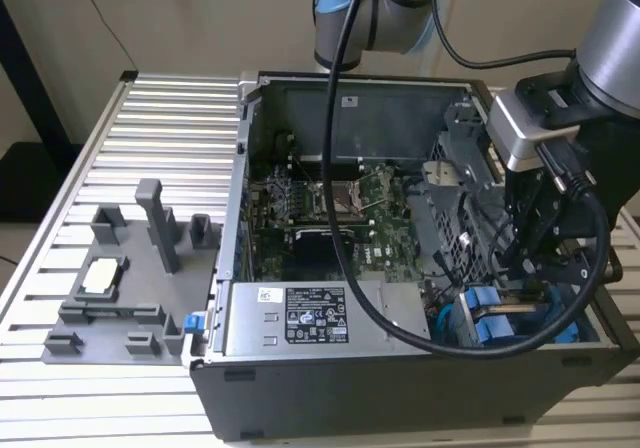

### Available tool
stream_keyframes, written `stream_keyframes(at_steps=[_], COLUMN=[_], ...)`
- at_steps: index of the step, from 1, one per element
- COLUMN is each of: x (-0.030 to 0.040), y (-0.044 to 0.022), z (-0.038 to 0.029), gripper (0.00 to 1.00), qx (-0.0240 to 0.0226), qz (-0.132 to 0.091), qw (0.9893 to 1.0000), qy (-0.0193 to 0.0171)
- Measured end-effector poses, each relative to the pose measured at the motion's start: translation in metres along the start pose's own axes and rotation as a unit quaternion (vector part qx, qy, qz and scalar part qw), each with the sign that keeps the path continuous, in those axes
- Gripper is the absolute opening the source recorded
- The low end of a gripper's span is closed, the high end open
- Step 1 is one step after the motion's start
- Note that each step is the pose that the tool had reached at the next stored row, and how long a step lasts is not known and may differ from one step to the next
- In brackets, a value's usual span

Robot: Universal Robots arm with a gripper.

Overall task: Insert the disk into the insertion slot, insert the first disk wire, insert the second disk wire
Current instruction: 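Insert the second disk wire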

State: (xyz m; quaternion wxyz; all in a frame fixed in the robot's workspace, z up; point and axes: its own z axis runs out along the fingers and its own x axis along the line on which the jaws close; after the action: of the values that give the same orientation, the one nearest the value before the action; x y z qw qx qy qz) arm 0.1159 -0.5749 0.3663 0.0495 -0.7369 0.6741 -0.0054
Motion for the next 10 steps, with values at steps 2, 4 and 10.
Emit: stream_keyframes(at_steps=[2,4,10], x=[0.0000,0.0001,0.0043], y=[-0.0001,-0.0004,-0.0082], z=[0.0001,0.0002,0.0036], gripper=[0.16,0.16,0.16], qx=[0.0000,0.0000,-0.0008], qz=[0.000,0.000,0.000], qw=[1.0000,1.0000,1.0000], qy=[0.0000,0.0001,0.0012])
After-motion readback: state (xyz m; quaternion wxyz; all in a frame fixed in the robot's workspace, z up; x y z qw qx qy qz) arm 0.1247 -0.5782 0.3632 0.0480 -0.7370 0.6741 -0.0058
